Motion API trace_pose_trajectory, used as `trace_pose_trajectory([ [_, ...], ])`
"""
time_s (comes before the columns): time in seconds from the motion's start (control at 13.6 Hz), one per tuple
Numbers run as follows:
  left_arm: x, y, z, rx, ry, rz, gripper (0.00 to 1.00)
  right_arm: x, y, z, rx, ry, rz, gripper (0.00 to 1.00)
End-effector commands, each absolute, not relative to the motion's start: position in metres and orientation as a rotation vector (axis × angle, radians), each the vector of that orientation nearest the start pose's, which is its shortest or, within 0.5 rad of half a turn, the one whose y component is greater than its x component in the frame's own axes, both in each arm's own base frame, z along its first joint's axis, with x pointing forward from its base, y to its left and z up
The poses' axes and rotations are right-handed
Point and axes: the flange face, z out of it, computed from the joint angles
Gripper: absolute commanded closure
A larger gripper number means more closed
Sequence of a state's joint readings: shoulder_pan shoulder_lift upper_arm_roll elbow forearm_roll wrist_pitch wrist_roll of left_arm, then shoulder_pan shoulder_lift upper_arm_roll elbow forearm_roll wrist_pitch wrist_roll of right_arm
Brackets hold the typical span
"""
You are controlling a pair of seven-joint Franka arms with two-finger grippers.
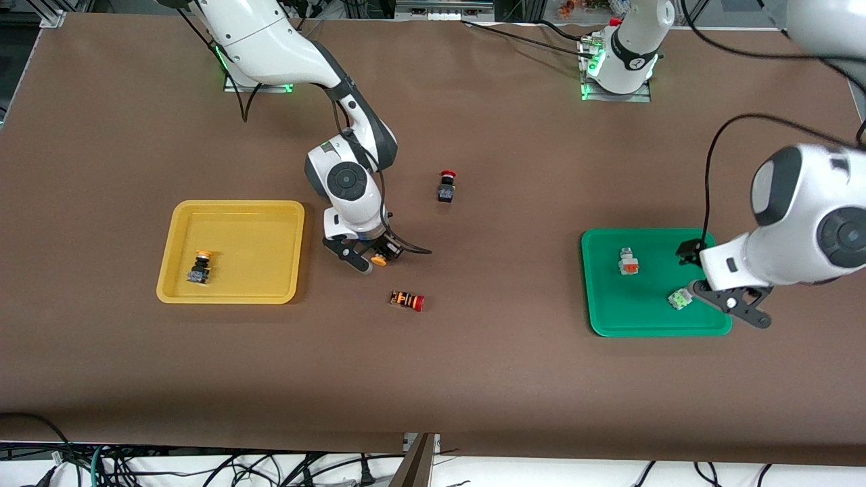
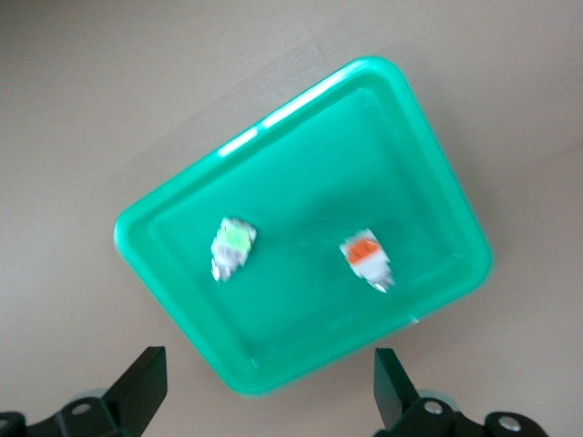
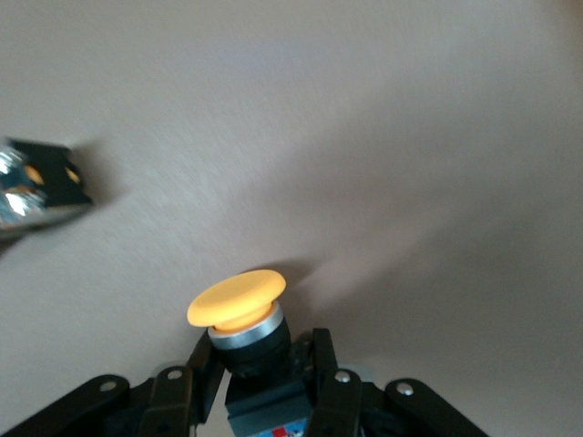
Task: Place green and yellow buttons in trays
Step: 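Carry the yellow button into the yellow tray and release it with the right gripper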
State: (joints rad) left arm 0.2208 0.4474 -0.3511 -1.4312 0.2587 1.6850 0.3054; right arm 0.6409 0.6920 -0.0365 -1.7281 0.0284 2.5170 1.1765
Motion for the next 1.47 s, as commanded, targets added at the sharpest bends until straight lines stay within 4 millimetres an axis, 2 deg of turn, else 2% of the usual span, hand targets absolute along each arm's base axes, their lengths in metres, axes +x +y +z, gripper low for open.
trace_pose_trajectory([
  [0.0,0.655,-0.039,0.507,-2.98,0.488,0.298,0.0,0.578,0.354,0.228,-3.017,0.732,-0.107,1.0],
  [0.07,0.65,-0.048,0.535,-2.971,0.479,0.265,0.0,0.587,0.334,0.238,-3.062,0.66,-0.092,1.0],
  [0.15,0.634,-0.063,0.566,-2.938,0.444,0.196,0.0,0.595,0.314,0.248,-3.098,0.6,-0.073,1.0],
  [0.22,0.619,-0.058,0.589,-2.958,0.29,0.153,0.0,0.601,0.297,0.254,-3.122,0.534,-0.05,1.0],
  [0.37,0.578,-0.036,0.611,-3.076,0.06,0.098,0.0,0.613,0.264,0.263,-3.149,0.44,-0.013,1.0],
  [0.51,0.55,-0.025,0.612,-3.076,0.025,-0.056,0.0,0.62,0.236,0.265,-3.171,0.381,0.023,1.0],
  [0.59,0.55,-0.021,0.609,-3.081,0.023,-0.096,0.0,0.625,0.217,0.264,-3.18,0.349,0.031,1.0],
  [0.74,0.55,-0.024,0.616,-3.087,0.036,-0.079,0.0,0.63,0.171,0.258,-3.19,0.283,0.07,1.0],
  [1.03,0.549,-0.032,0.621,-3.089,0.053,-0.049,0.0,0.631,0.1,0.246,-3.192,0.138,0.126,1.0],
  [1.18,0.544,-0.032,0.62,-3.087,0.051,0.003,0.0,0.628,0.079,0.235,-3.184,0.115,0.14,1.0],
  [1.4,0.546,-0.035,0.626,-3.088,0.062,-0.016,0.0,0.616,0.075,0.223,-3.179,0.121,0.192,0.96],
])
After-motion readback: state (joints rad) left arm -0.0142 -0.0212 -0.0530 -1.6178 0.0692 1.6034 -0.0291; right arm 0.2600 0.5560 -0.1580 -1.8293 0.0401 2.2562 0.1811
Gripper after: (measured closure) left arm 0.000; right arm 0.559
